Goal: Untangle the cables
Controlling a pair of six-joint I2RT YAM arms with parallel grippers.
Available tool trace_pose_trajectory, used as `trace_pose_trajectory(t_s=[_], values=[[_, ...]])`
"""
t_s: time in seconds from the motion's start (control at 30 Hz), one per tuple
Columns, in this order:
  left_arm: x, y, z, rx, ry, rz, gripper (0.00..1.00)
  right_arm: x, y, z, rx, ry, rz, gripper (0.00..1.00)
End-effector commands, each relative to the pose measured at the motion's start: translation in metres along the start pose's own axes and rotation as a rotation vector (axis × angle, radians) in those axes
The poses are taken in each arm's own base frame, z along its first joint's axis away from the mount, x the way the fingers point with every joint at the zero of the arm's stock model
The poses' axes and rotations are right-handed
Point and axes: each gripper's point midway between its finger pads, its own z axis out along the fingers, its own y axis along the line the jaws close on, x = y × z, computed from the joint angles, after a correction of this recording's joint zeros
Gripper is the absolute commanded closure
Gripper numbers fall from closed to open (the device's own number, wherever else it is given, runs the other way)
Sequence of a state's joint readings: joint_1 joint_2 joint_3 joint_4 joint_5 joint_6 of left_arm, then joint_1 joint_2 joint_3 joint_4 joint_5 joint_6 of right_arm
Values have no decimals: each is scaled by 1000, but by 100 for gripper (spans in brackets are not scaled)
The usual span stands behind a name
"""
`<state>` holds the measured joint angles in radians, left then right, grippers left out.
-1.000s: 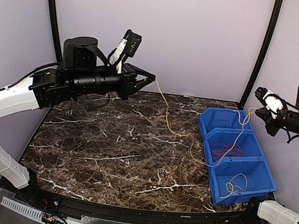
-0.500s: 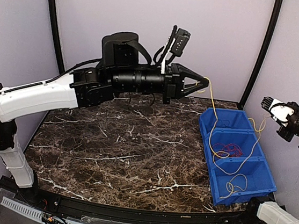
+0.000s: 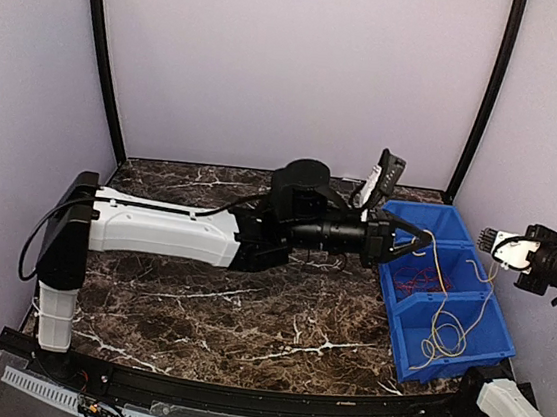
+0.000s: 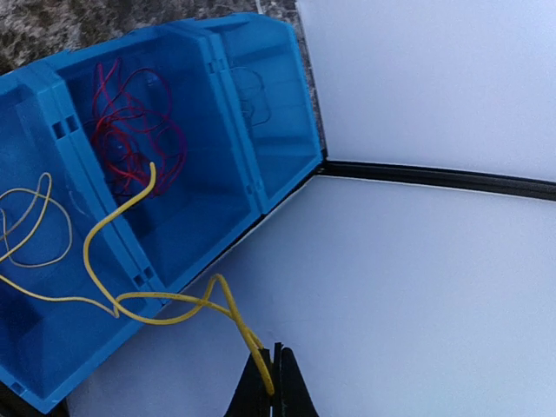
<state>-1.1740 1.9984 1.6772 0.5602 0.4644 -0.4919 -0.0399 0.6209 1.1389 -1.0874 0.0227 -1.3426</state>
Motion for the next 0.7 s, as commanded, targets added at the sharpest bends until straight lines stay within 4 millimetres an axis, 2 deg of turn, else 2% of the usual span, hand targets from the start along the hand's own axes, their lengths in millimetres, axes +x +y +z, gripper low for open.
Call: trace_pose_trajectory(t_s=[0.0, 0.07, 0.1, 0.13, 0.23, 0.33, 0.43, 0.57, 0.67], values=[[13, 23, 12, -25, -95, -108, 100, 9, 42, 14, -137, 24, -70, 100], [39, 48, 22, -72, -75, -142, 100, 11, 65, 21, -228, 21, -76, 100], [41, 52, 25, -80, -76, -144, 100, 10, 78, 25, -278, 9, -75, 100], [53, 64, 29, -110, -68, -155, 100, 10, 92, 29, -330, 5, -76, 100], [61, 82, 34, -158, -90, -165, 100, 16, 128, 41, -458, 15, -81, 100], [78, 97, 41, -186, -99, -177, 100, 18, 151, 52, -524, 12, -68, 99], [92, 95, 53, -158, -68, -144, 100, 19, 165, 61, -563, 17, -45, 82], [125, 101, 65, -190, -7, -81, 100, 21, 173, 64, -637, 37, -16, 60], [143, 105, 66, -204, 29, -76, 100, 22, 169, 60, -661, 51, -12, 50]])
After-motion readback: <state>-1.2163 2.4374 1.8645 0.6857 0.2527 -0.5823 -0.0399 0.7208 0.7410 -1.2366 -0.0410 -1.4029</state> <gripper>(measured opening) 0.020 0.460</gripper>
